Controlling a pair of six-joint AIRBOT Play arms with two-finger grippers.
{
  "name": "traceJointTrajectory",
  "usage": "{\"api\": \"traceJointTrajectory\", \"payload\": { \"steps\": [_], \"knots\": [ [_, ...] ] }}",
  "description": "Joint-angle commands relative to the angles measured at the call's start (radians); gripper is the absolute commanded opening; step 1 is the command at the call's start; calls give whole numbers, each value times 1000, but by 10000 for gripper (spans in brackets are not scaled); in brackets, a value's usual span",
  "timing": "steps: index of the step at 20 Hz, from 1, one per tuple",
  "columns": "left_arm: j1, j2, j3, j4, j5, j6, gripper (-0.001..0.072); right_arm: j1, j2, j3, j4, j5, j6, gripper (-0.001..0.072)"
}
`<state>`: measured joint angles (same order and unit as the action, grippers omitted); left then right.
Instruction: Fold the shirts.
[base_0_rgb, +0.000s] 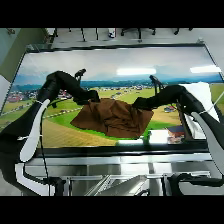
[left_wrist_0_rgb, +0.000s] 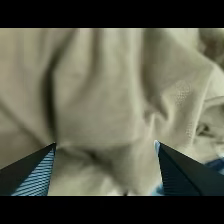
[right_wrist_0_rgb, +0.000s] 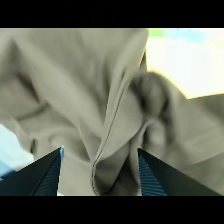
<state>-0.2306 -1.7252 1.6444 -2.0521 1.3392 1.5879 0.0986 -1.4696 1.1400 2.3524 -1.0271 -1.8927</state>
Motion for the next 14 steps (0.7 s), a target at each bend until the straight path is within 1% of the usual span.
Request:
{"api": "traceJointTrajectory", "payload": {
  "steps": [1, 2, 4, 6, 7, 10, 12, 14],
  "knots": [
    [95, 56, 63, -14, 211, 9, 704, -103, 40, 78, -5, -137, 38, 518],
    [119, 97, 35, -7, 241, 29, 704, -127, 63, 72, -18, -182, 38, 518],
    [161, 193, -97, -7, 233, 54, 704, -148, 117, 2, -50, -240, 38, 518],
    [200, 297, -299, -8, 148, 81, 704, -141, 184, -145, -40, -240, 37, 518],
    [217, 342, -412, -8, 83, 88, 704, -133, 215, -229, -32, -235, 37, 518],
    [262, 414, -671, -11, -111, 92, 704, -79, 277, -470, 6, -132, 38, 518],
    [284, 398, -758, -14, -179, 119, 703, -24, 275, -571, 20, -47, 69, 518],
    [294, 360, -788, -21, -228, 126, 703, 33, 268, -612, 31, 39, 100, 518]
  ]
}}
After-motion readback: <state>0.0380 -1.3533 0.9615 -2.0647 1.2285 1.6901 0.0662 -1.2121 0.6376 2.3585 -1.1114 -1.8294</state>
